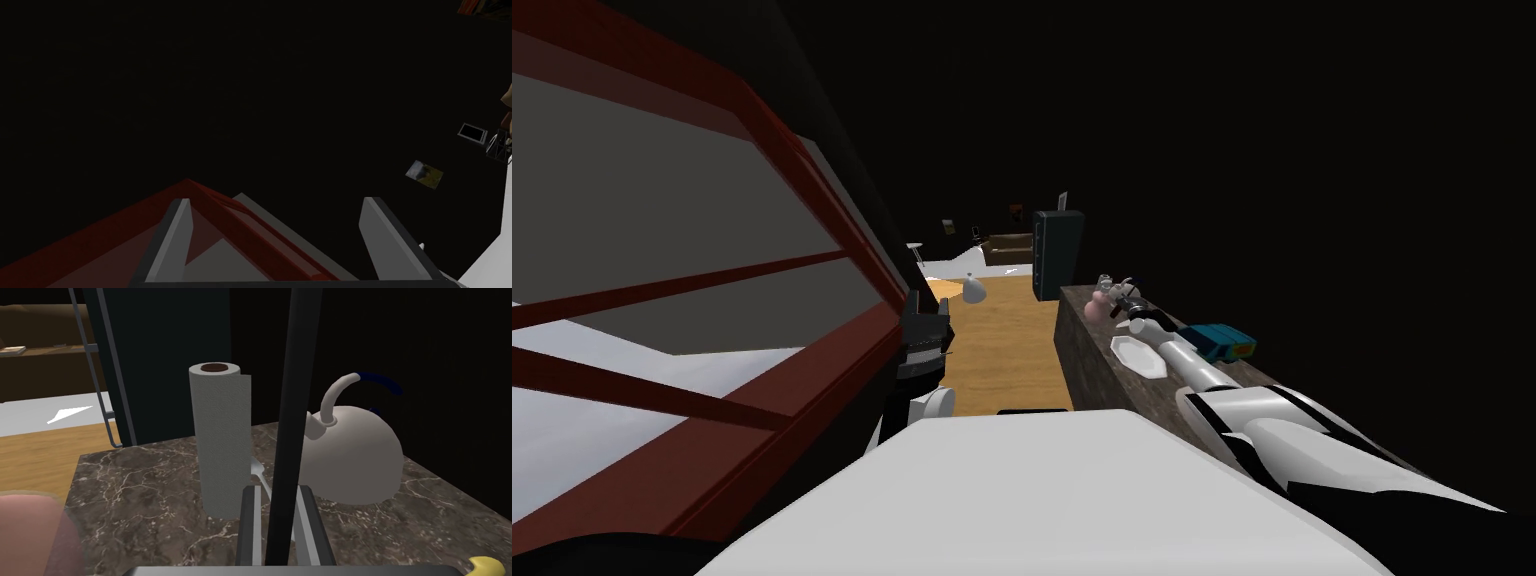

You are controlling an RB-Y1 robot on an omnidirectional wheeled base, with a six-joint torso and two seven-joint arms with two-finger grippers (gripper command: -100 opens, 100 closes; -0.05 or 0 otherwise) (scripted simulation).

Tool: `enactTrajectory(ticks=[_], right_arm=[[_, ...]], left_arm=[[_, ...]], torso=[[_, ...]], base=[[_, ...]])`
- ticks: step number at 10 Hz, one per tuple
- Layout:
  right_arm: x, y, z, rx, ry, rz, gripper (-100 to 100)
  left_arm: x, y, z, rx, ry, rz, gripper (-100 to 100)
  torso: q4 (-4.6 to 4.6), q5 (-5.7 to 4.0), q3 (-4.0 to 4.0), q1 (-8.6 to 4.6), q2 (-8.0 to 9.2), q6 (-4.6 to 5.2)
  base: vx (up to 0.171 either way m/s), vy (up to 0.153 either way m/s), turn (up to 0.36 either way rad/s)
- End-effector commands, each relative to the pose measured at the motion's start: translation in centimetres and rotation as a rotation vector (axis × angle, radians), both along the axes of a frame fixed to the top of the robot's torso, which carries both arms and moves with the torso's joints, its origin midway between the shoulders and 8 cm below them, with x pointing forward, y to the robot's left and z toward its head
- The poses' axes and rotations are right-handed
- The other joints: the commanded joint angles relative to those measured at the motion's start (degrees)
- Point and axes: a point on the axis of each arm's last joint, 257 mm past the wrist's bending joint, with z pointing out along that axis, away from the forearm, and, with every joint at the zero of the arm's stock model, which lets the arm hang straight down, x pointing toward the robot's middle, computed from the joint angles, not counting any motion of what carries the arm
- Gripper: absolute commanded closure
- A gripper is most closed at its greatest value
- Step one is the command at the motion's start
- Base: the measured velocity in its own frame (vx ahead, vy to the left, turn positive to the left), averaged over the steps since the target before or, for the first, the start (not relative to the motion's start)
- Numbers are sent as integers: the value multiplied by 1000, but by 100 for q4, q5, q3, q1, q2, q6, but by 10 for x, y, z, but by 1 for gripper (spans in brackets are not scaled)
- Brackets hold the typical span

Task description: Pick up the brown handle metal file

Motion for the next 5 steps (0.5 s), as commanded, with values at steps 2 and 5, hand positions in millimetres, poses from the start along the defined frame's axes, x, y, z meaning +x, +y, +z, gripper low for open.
enactTrajectory(ticks=[2, 5], right_arm=[[18, 27, -5, -4, 9, 43, 100], [24, 32, 2, -26, 2, 60, 100]], left_arm=[[0, 0, 0, 0, 0, 0, 0], [0, 0, 0, 0, 0, 0, 0]], torso=[[0, 1, -1, 2, -1, -4], [-4, 6, -4, 6, -5, -4]], base=[[-1, -5, -127], [-1, 0, -44]])
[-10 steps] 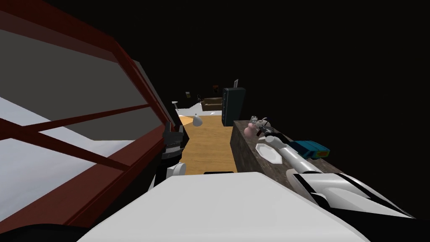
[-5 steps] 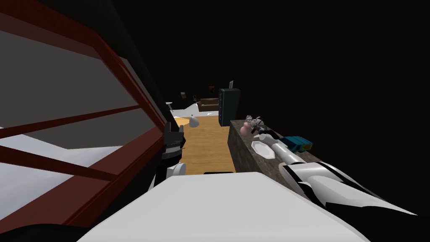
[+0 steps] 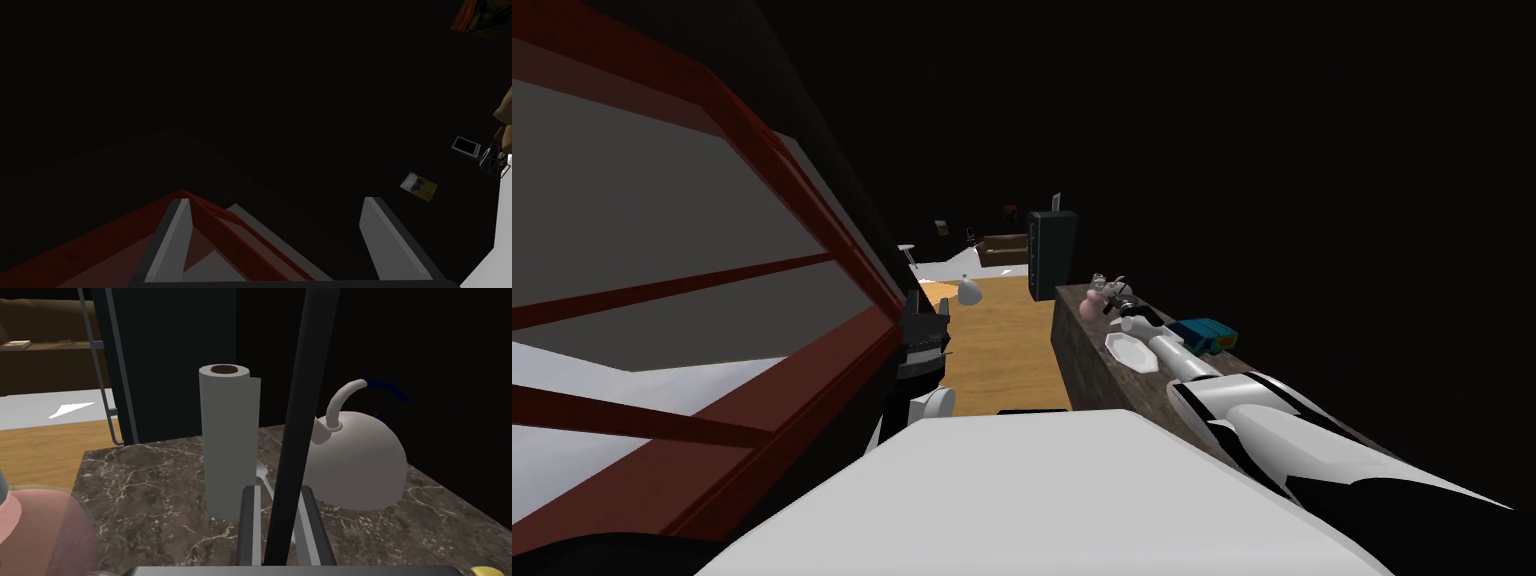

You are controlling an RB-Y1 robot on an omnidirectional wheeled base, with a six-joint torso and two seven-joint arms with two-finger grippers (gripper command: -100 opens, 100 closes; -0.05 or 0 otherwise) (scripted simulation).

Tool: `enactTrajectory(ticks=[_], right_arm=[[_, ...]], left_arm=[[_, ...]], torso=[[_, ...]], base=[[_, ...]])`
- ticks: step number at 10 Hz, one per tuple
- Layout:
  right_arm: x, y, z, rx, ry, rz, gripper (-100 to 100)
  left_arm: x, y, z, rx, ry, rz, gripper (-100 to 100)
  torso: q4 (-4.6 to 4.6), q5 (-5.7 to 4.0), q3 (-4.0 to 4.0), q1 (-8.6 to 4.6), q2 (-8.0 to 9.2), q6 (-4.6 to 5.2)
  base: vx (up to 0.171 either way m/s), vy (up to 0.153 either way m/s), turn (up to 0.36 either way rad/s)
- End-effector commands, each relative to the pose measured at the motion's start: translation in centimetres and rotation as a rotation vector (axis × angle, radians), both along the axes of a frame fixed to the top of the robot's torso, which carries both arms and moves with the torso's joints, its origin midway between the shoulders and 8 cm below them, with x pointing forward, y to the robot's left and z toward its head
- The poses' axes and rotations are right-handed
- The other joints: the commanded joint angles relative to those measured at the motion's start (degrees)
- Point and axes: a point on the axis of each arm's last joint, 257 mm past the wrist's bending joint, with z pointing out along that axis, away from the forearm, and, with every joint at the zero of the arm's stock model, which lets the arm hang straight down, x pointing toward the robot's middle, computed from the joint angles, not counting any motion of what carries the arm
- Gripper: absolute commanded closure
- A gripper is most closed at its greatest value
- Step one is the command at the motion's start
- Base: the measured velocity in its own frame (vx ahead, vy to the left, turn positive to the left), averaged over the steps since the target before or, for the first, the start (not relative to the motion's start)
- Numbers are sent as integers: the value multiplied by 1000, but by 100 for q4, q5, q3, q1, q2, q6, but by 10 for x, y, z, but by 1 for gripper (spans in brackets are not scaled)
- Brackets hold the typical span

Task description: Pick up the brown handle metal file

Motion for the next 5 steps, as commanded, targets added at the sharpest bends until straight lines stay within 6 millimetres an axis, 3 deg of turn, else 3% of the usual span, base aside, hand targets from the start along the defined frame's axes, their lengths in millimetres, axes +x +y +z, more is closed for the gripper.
enactTrajectory(ticks=[1, 2, 4, 5], right_arm=[[14, 21, -4, 3, 11, 32, 100], [19, 25, 3, -9, 3, 43, 100], [19, 27, 3, -1, 0, 48, 100], [32, 49, -1, -10, 13, 83, 100]], left_arm=[[0, 0, 0, 0, 0, 0, 0], [0, 0, 0, 0, 0, 0, 0], [0, 0, 0, 0, 0, 0, 0], [0, 0, 0, 0, 0, 0, 0]], torso=[[0, 0, 0, 0, 0, 0], [-3, -1, -2, -2, 0, 12], [-2, 4, -2, 4, -2, -3], [-4, 4, -4, 5, -4, -3]], base=[[1, -8, -255], [-3, 3, -168], [0, -2, 20], [-1, -9, -279]])
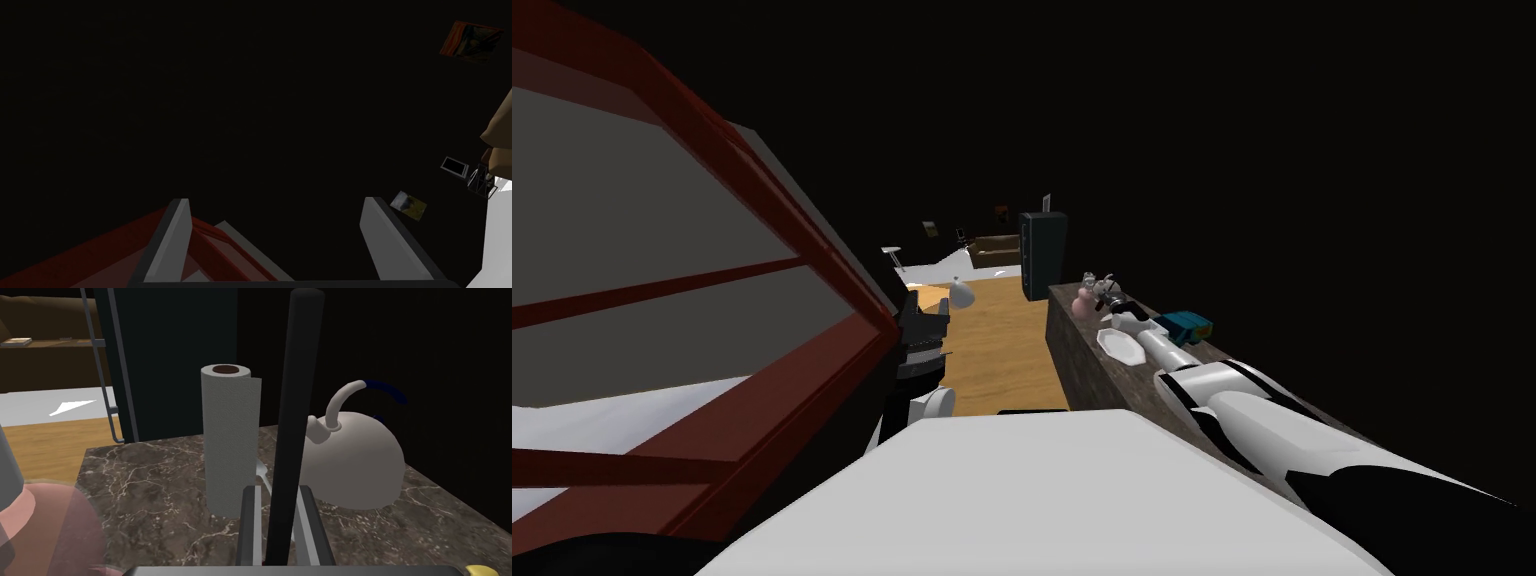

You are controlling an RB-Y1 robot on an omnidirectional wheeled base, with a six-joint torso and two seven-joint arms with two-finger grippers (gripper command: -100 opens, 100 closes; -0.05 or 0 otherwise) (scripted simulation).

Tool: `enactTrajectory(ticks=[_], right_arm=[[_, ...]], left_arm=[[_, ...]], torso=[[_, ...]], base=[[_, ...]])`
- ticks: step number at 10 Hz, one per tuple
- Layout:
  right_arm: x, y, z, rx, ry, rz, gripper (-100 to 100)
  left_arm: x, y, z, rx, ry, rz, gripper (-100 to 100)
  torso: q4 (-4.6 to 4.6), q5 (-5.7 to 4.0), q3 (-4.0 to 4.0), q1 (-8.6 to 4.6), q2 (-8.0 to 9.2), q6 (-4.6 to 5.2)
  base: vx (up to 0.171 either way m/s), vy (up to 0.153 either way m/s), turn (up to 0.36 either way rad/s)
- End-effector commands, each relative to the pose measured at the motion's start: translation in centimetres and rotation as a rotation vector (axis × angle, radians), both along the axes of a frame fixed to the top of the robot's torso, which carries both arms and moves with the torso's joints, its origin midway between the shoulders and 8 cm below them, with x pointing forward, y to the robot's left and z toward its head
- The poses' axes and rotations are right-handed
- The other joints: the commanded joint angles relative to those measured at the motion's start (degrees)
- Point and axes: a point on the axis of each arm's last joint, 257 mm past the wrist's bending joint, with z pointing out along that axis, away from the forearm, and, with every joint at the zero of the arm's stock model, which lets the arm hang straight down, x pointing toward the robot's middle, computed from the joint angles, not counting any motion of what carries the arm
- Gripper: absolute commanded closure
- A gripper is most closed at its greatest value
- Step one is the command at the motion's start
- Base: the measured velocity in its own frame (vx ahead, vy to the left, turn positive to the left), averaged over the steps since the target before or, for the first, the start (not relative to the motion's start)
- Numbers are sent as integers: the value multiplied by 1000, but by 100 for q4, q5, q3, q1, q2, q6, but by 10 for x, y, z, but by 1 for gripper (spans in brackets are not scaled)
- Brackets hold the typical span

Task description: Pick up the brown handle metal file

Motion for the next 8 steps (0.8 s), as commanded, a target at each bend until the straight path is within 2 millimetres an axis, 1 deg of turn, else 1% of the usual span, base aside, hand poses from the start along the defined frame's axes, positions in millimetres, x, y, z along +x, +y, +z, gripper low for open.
enactTrajectory(ticks=[1, 3, 4, 5, 6, 7, 8], right_arm=[[10, 10, 4, -22, 2, 24, 100], [10, 11, 4, -4, -2, 27, 100], [24, 33, 4, -11, 8, 61, 100], [27, 37, 10, 5, -4, 69, 100], [27, 38, 10, -16, 1, 76, 100], [25, 35, 9, -10, 0, 69, 100], [26, 36, 10, -11, 1, 70, 0]], left_arm=[[0, 0, 0, 0, 0, 0, 0], [0, 0, 0, 0, 0, 0, 0], [0, 0, 0, 0, 0, 0, 0], [0, 0, 0, 0, 0, 0, 0], [0, 0, 0, 0, 0, 0, 0], [0, 0, 0, 0, 0, 0, 0], [0, 0, 0, 0, 0, 0, 0]], torso=[[0, 0, 0, 0, 0, 0], [3, 1, 1, 3, 0, -15], [2, 1, 1, 3, 0, -13], [0, 0, 0, -2, 0, 1], [5, 1, 4, 0, 4, -8], [5, 0, 4, 3, 3, -15], [4, -2, 4, 1, 3, -11]], base=[[-3, 4, -160], [-1, 0, 29], [0, -8, -260], [-3, 1, -166], [0, 0, 0], [0, -1, 14], [0, 0, 0]])
